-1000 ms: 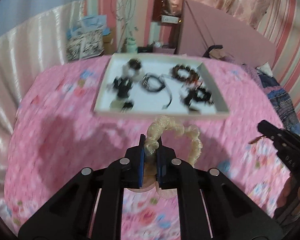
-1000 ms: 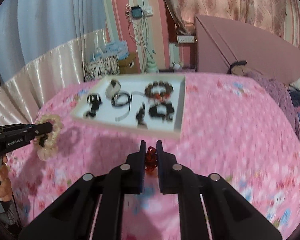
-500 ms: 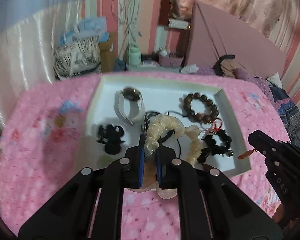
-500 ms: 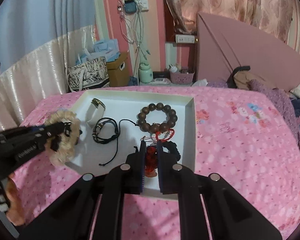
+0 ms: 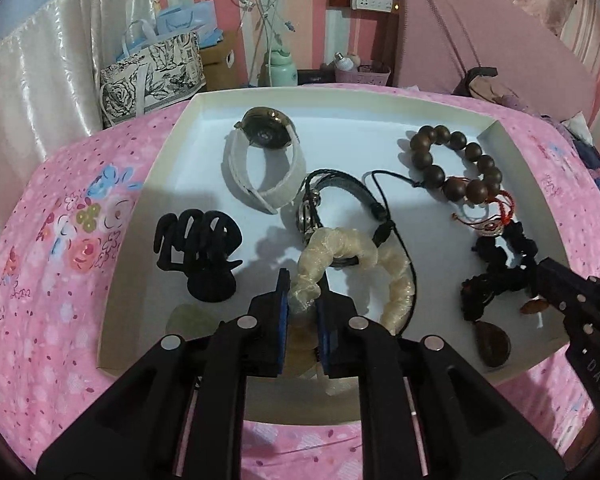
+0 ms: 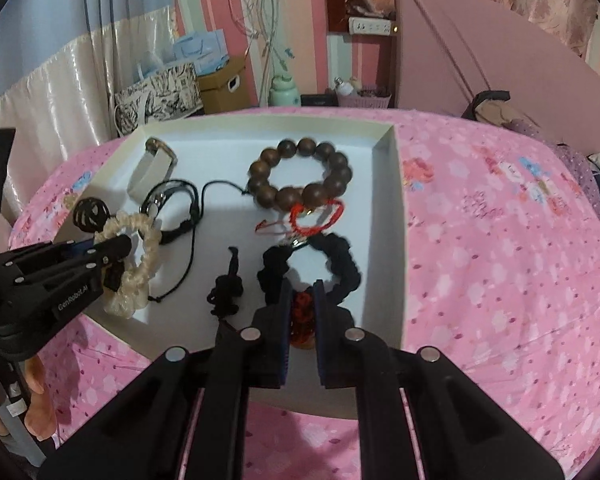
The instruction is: Organize jewelry
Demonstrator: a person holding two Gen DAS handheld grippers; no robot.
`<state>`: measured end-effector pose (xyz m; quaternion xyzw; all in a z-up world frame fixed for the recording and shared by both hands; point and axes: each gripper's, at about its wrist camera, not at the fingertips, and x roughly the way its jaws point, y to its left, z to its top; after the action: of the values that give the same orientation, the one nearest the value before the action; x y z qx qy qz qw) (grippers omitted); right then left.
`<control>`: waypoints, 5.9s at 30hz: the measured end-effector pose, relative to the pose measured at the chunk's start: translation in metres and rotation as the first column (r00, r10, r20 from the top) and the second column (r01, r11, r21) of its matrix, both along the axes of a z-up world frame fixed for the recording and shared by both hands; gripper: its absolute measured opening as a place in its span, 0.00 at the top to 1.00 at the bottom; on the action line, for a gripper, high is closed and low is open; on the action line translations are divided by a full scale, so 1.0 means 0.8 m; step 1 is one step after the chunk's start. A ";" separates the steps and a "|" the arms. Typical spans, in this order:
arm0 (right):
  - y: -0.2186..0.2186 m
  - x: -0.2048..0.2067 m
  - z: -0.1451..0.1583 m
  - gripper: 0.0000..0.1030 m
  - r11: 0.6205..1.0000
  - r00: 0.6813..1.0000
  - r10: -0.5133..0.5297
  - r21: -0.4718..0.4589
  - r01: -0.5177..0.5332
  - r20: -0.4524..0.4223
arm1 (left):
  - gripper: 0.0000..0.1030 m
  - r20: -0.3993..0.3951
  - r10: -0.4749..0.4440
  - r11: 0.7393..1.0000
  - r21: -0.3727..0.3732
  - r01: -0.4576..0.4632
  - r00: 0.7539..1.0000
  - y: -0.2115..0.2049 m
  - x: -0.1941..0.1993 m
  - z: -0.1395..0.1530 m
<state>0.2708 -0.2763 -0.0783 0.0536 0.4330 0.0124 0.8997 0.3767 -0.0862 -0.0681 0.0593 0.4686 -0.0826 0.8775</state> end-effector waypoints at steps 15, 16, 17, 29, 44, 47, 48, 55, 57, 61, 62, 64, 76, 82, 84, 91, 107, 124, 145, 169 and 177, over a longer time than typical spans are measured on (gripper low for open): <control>0.002 0.007 -0.022 0.90 1.000 1.000 -0.008 -0.015 0.008 -0.018 | 0.70 0.009 0.013 0.999 0.032 -0.013 1.000 0.004 0.000 -0.012; 0.001 0.007 -0.022 0.90 1.000 1.000 -0.008 -0.012 0.008 -0.017 | 0.69 0.010 0.014 0.999 0.033 -0.014 1.000 0.004 -0.001 -0.013; 0.000 0.007 -0.022 0.90 1.000 1.000 -0.009 -0.006 0.009 -0.015 | 0.67 0.009 0.014 0.999 0.033 -0.015 1.000 0.005 -0.002 -0.013; -0.002 -0.002 -0.019 0.66 1.000 1.000 -0.013 0.015 0.013 -0.004 | 0.43 0.045 0.031 0.999 0.036 -0.033 0.998 0.012 -0.020 0.008; 0.014 -0.102 0.062 0.14 1.000 0.985 -0.017 -0.023 0.021 0.173 | 0.03 0.199 0.069 0.997 0.004 -0.071 0.978 0.086 -0.158 0.098; 0.023 -0.135 0.075 0.08 0.999 0.974 -0.023 -0.029 0.030 0.227 | 0.03 0.223 0.086 0.996 -0.040 -0.079 0.971 0.104 -0.187 0.109; 0.026 -0.153 0.081 0.08 0.999 0.968 -0.027 -0.037 0.037 0.251 | 0.03 0.234 0.094 0.995 -0.048 -0.085 0.968 0.111 -0.198 0.111; 0.022 -0.229 0.079 0.02 0.995 0.936 -0.091 -0.004 0.098 0.339 | 0.03 0.358 0.156 0.986 -0.103 -0.127 0.920 0.136 -0.267 0.113; 0.018 -0.246 0.070 0.02 0.993 0.929 -0.110 0.008 0.115 0.352 | 0.03 0.382 0.149 0.987 -0.105 -0.118 0.912 0.135 -0.280 0.112; 0.015 -0.258 0.061 0.02 0.988 0.915 -0.133 -0.024 0.154 0.381 | 0.03 0.423 0.137 0.990 -0.091 -0.108 0.896 0.127 -0.298 0.110; 0.015 -0.259 0.061 0.02 0.987 0.913 -0.137 -0.027 0.160 0.385 | 0.03 0.425 0.131 0.991 -0.088 -0.103 0.896 0.125 -0.301 0.109; 0.014 -0.261 0.062 0.02 0.985 0.905 -0.145 -0.030 0.171 0.400 | 0.03 0.422 0.122 0.992 -0.081 -0.096 0.898 0.122 -0.303 0.108; 0.021 -0.265 0.057 0.02 0.984 0.905 -0.123 -0.069 0.164 0.407 | 0.03 0.418 0.137 0.991 -0.051 -0.127 0.898 0.102 -0.320 0.086; 0.023 -0.268 0.056 0.02 0.982 0.906 -0.124 -0.080 0.170 0.404 | 0.03 0.398 0.143 0.989 -0.030 -0.143 0.906 0.103 -0.324 0.076; 0.023 -0.269 0.057 0.02 0.981 0.907 -0.123 -0.088 0.172 0.403 | 0.03 0.416 0.150 0.988 -0.029 -0.152 0.897 0.104 -0.327 0.078; 0.024 -0.270 0.056 0.02 0.985 0.913 -0.107 -0.084 0.151 0.393 | 0.03 0.487 0.176 0.984 -0.069 -0.163 0.856 0.111 -0.344 0.092; 0.022 -0.268 0.051 0.02 0.984 0.919 -0.109 -0.091 0.154 0.379 | 0.03 0.494 0.126 0.991 -0.028 -0.129 0.860 0.098 -0.345 0.088; 0.021 -0.264 0.046 0.02 0.982 0.923 -0.115 -0.101 0.163 0.368 | 0.03 0.464 0.167 0.985 -0.037 -0.169 0.870 0.106 -0.338 0.083; 0.019 -0.265 0.045 0.02 0.981 0.924 -0.117 -0.101 0.164 0.364 | 0.03 0.465 0.161 0.985 -0.018 -0.173 0.871 0.104 -0.339 0.083; 0.017 -0.265 0.042 0.02 0.980 0.925 -0.120 -0.105 0.168 0.361 | 0.03 0.467 0.158 0.984 -0.004 -0.176 0.870 0.106 -0.337 0.083; 0.016 -0.264 0.042 0.02 0.980 0.925 -0.120 -0.104 0.168 0.361 | 0.03 0.469 0.158 0.984 -0.005 -0.176 0.869 0.106 -0.336 0.084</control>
<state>0.0592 -0.2636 -0.0449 0.0221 0.2595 -0.0731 0.9627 0.1075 -0.0016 -0.0009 0.0535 0.2484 0.0191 0.9670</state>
